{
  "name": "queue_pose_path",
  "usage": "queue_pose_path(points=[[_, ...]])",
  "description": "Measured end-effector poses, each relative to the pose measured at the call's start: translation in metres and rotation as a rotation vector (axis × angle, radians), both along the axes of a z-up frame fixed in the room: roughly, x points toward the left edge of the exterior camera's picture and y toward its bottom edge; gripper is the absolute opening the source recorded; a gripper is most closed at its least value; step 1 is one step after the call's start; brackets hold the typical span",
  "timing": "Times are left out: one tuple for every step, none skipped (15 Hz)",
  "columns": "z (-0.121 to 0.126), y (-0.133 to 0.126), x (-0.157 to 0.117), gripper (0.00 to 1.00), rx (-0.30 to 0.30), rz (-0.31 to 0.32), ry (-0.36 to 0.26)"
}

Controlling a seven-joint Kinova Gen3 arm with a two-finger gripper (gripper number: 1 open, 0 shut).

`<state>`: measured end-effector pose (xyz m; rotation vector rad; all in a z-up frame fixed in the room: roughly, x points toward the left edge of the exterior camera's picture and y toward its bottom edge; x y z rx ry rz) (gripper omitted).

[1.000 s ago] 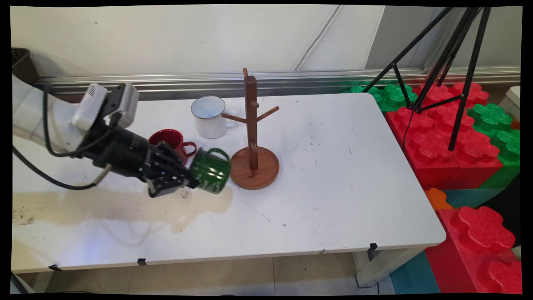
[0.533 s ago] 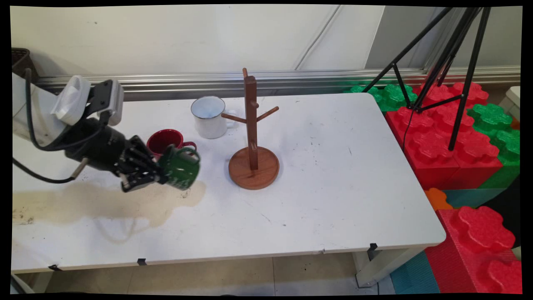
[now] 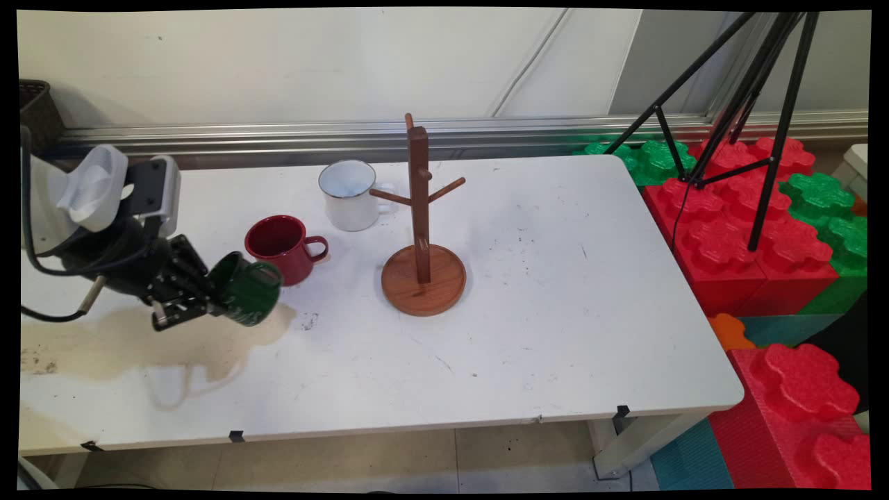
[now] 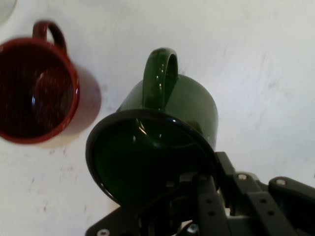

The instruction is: Place the picked object on the table

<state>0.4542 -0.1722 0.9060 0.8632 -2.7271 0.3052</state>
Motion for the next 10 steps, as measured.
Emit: queue_pose_path(points=[[-0.002,0.002,0.002,0.0,0.005,0.001,-0.022],[-0.004,0.002,0.003,0.0,0.009,0.002,-0.037],[-0.006,0.003,0.004,0.0,0.013,0.004,-0.053],[-0.009,0.004,0.005,0.0,0.016,0.005,-0.069],[-0.012,0.006,0.006,0.0,0.02,0.006,-0.085],[-0.014,0.006,0.007,0.0,0.023,0.008,-0.095],[-0.017,0.008,0.007,0.0,0.027,0.011,-0.11],[-0.019,0.008,0.008,0.0,0.031,0.013,-0.119],[-0.022,0.009,0.009,0.0,0.035,0.017,-0.133],[-0.024,0.01,0.01,0.0,0.037,0.019,-0.142]])
